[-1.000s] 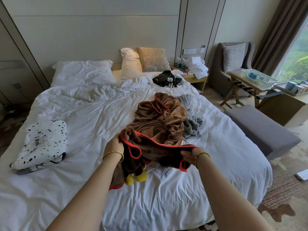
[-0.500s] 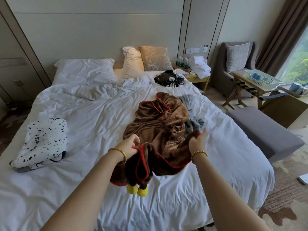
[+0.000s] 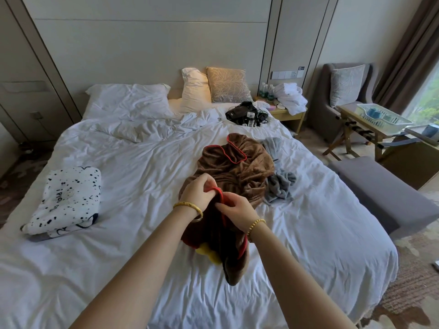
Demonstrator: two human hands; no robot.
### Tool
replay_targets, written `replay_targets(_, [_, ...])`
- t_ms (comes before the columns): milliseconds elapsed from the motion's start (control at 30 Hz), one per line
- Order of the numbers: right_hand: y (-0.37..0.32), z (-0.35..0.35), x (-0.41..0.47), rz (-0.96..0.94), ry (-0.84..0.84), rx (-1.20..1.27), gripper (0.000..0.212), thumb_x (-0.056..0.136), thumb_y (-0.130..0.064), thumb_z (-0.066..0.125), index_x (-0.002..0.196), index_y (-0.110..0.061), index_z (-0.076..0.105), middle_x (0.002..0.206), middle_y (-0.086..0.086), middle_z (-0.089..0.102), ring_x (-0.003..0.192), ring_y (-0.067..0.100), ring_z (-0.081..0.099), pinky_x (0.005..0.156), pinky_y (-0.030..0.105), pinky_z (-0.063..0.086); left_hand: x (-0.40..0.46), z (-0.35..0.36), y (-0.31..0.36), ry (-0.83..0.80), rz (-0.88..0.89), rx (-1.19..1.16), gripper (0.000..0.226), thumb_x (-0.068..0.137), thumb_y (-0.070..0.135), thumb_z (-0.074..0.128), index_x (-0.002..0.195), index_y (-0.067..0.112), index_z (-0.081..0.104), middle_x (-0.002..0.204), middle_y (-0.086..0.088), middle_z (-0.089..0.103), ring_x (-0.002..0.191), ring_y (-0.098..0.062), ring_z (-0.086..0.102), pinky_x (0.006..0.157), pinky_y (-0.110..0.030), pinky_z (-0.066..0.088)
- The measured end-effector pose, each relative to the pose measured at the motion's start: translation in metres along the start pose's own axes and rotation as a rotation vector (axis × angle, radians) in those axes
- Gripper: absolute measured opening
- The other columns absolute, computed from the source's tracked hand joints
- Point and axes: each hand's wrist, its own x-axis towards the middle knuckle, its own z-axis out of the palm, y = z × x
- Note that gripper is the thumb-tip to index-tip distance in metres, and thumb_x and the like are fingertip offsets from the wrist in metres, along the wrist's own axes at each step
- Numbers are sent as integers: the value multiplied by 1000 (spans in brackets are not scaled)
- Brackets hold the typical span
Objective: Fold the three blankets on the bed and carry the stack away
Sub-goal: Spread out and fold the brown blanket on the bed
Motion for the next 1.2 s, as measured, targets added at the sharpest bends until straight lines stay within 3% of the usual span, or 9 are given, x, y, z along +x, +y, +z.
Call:
replay_targets(267, [19, 3, 3, 86, 451, 21, 24, 88, -10, 51, 104, -18, 66, 77, -22, 58, 72, -7, 54, 57, 2, 40, -1, -3, -31, 90, 14, 738, 31, 95, 20, 38, 110, 22, 65, 106, -4, 61, 101, -22, 53, 73, -29, 43])
replay_targets(367, [15, 8, 0, 37, 480, 53, 24, 89, -10, 51, 105, -19, 67, 82, -21, 61, 78, -8, 55, 65, 3, 40, 1, 4, -21, 7, -338, 173, 38, 97, 20, 32, 124, 19, 59, 120, -11, 63, 110, -28, 57, 97, -38, 46])
replay_targets(467, [10, 17, -7, -76, 269, 2, 26, 89, -6, 53, 104, -18, 69, 88, -16, 65, 82, -9, 58, 71, 1, 43, 1, 7, -14, 64, -752, -594, 37, 96, 26, 38, 99, 3, 67, 119, -17, 61, 104, -32, 60, 97, -42, 47])
replay_targets(600, [16, 22, -15, -3, 27, -52, 32, 90, -6, 54, 120, -16, 63, 88, -16, 62, 72, -16, 56, 68, 0, 42, -5, 14, -24, 312, -710, -1008, 21, 92, 18, 52, 104, 2, 59, 94, -9, 71, 85, -24, 66, 86, -33, 52])
replay_targets(767, [29, 14, -17, 320, -69, 287, 38, 92, 8, 43, 126, -2, 55, 108, 19, 64, 89, 19, 61, 94, 31, 50, -6, 21, -26, 335, -723, -1008, 45, 87, -4, 44, 132, 2, 39, 120, -20, 51, 113, -34, 55, 100, -51, 44])
replay_targets(900, [31, -13, -5, 366, 181, 509, 37, 91, 12, 35, 120, 6, 57, 81, 12, 63, 65, 19, 59, 62, 23, 55, -12, 11, -32, 182, -736, -761, 43, 87, -3, 33, 123, 5, 55, 108, -16, 60, 104, -33, 58, 99, -45, 45])
replay_targets(1000, [19, -24, 6, 240, 378, 598, 37, 91, 9, 38, 109, -7, 66, 98, 11, 65, 87, 21, 61, 81, 28, 52, -16, 10, -21, 108, -804, -843, 48, 82, 1, 33, 127, 0, 51, 113, -21, 60, 104, -38, 58, 95, -46, 45])
replay_targets(1100, [2, -7, 4, 165, 252, 484, 45, 88, 12, 37, 107, -20, 63, 111, 9, 62, 91, 12, 61, 77, 19, 51, -19, 15, -5, 13, -770, -1068, 38, 81, 11, 39, 112, 3, 60, 82, -15, 67, 78, -30, 64, 79, -37, 52])
replay_targets(1200, [-4, 11, -5, 213, 92, 297, 51, 85, 14, 35, 126, -10, 52, 112, 11, 59, 90, 11, 60, 72, 13, 52, -16, 23, 1, -44, -643, -858, 25, 91, 26, 52, 104, 11, 67, 96, -15, 71, 100, -28, 64, 93, -38, 50])
